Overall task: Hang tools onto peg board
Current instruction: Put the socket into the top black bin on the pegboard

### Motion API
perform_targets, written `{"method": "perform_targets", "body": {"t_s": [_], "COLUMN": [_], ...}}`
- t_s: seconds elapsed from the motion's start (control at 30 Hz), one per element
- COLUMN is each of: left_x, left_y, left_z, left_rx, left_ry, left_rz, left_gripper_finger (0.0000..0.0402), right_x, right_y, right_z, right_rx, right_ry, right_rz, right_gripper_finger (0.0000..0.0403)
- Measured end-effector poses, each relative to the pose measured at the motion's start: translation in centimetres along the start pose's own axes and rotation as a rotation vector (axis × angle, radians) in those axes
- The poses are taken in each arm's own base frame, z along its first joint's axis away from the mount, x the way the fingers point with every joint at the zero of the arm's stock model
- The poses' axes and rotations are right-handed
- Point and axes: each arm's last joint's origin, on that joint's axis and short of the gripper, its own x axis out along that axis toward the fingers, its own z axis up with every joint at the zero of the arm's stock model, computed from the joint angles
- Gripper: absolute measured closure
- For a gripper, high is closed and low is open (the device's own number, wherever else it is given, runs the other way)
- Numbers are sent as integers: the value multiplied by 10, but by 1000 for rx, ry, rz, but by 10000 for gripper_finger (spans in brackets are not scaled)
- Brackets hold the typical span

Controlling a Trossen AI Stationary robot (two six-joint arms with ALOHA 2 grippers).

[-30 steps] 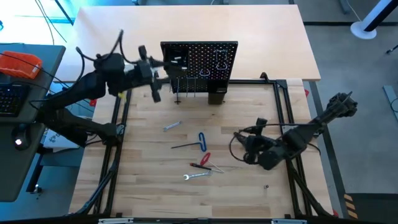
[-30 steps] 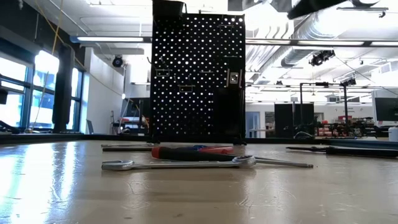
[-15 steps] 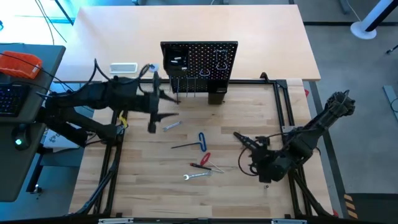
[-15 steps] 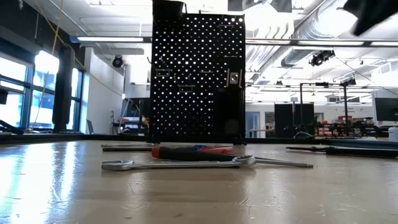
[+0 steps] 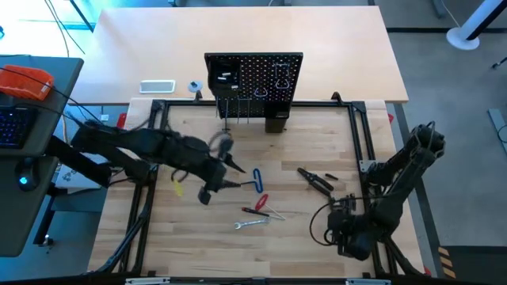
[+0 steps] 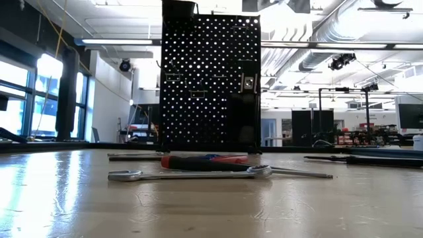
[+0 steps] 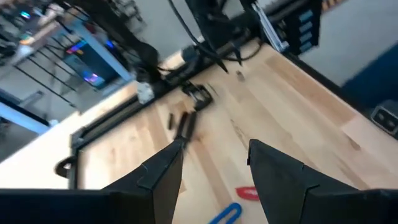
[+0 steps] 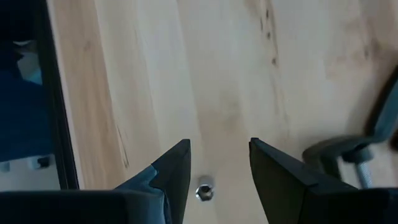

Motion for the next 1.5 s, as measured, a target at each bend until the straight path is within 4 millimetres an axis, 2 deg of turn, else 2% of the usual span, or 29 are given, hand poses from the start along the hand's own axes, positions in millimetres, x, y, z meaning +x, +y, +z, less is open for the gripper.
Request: {"method": "perform_targets", "body": {"t_s": [0.23,0.5,0.7,1.0,1.5], "left_x": [56,123,153,169,171], "left_y": [-20,-30,-25,-15,-6], "left_z": [-8,-27,-42,-57,-59], "left_rx": [30,45,10,-24,-27], "left_ry": [119,180,174,183,145], "left_rz": [-82,-154,-219,-253,-258], "left_gripper_finger": [225,225,225,225,225], "right_x": [17,33,43,55,56], "right_y": [18,31,32,32,33], "right_z": [-26,-47,-55,-60,-61], "right_rx": [48,92,86,45,36], "right_ry": [34,52,63,70,41], "right_rz": [-50,-91,-142,-209,-219], "right_gripper_finger": [245,245,245,260,266]}}
